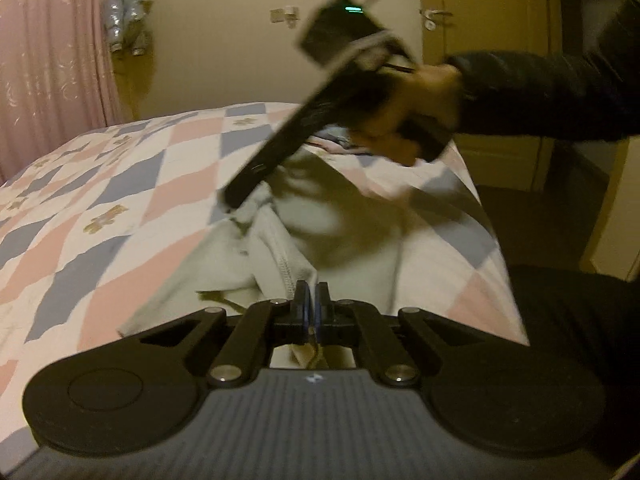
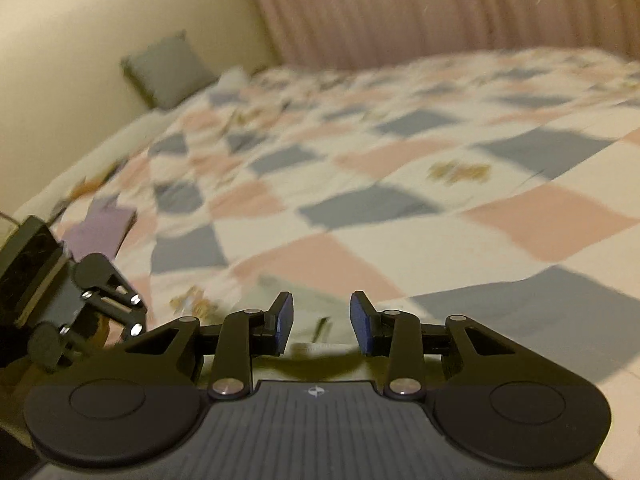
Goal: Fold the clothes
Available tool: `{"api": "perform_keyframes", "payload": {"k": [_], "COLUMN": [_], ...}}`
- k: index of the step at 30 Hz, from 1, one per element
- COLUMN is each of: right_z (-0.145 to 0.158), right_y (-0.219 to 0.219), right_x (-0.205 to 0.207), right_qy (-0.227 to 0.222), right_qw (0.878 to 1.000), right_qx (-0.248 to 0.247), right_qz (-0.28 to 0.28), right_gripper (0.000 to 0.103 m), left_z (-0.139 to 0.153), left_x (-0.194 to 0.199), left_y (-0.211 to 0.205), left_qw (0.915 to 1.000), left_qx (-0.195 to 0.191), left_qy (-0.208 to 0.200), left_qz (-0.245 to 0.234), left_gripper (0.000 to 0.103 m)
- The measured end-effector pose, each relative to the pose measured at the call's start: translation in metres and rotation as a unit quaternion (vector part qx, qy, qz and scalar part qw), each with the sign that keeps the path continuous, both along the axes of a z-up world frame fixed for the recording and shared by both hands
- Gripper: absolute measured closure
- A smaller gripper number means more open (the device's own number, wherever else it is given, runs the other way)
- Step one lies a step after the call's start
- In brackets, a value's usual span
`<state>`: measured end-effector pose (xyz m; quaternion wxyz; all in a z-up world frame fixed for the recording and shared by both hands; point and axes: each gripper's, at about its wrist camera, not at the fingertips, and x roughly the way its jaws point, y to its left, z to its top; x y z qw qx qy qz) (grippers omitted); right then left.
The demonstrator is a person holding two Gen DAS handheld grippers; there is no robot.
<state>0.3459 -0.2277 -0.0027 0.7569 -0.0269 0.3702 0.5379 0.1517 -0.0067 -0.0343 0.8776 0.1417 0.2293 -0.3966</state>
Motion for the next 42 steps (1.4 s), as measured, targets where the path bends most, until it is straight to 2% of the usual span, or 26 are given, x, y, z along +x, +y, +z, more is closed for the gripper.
{"api": "perform_keyframes", "payload": {"k": [6,8,12,14,15,16,24,27,31,35,40,42], "right_z": [-0.020,-0.026,-0.031,-0.031,-0.029,-0.028,-0.016,-0.012,-0.002,0.007,0.005,0.004], "right_y": [0.037,0.041,0.047,0.052,0.055,0.059,0.086,0.097,0.080,0.053,0.023,0.012], "right_x": [0.007,0.008,0.010,0.009,0.008,0.006,-0.005,-0.009,0.000,0.003,-0.001,-0.005], "right_qy": [0.044,0.046,0.056,0.058,0.057,0.056,0.048,0.044,0.042,0.021,0.021,0.016], "right_qw": [0.996,0.995,0.994,0.994,0.994,0.994,0.990,0.987,0.992,0.997,0.999,0.999], "right_qx": [-0.057,-0.074,-0.077,-0.073,-0.068,-0.063,-0.023,-0.007,0.022,0.024,0.033,0.036], "right_qz": [0.055,0.056,0.051,0.056,0.064,0.071,0.131,0.154,0.115,0.069,0.024,0.010], "right_gripper": [0.066,0.066,0.067,0.082,0.101,0.101,0.101,0.092,0.088,0.085,0.074,0.071], "left_z": [-0.004,-0.005,-0.006,-0.005,-0.005,-0.004,-0.003,-0.004,-0.005,-0.006,-0.023,-0.026], "left_x": [-0.011,-0.012,-0.014,-0.015,-0.015,-0.015,0.003,0.012,0.024,0.037,0.066,0.069], "left_y": [-0.009,-0.010,-0.013,-0.013,-0.012,-0.012,0.006,0.014,0.025,0.036,0.062,0.068], "left_qw": [0.9999,0.9998,0.9997,0.9996,0.9996,0.9995,0.9964,0.9933,0.9874,0.9797,0.9579,0.9560], "left_qx": [-0.013,-0.016,-0.024,-0.026,-0.027,-0.030,-0.053,-0.062,-0.074,-0.086,-0.083,-0.078], "left_qy": [0.007,0.007,0.007,0.004,0.002,0.000,0.016,0.025,0.037,0.049,0.105,0.105], "left_qz": [-0.007,-0.008,-0.009,-0.008,-0.006,-0.003,0.064,0.095,0.134,0.174,0.254,0.262], "left_gripper": [0.103,0.103,0.103,0.103,0.103,0.103,0.103,0.103,0.103,0.103,0.103,0.103]}}
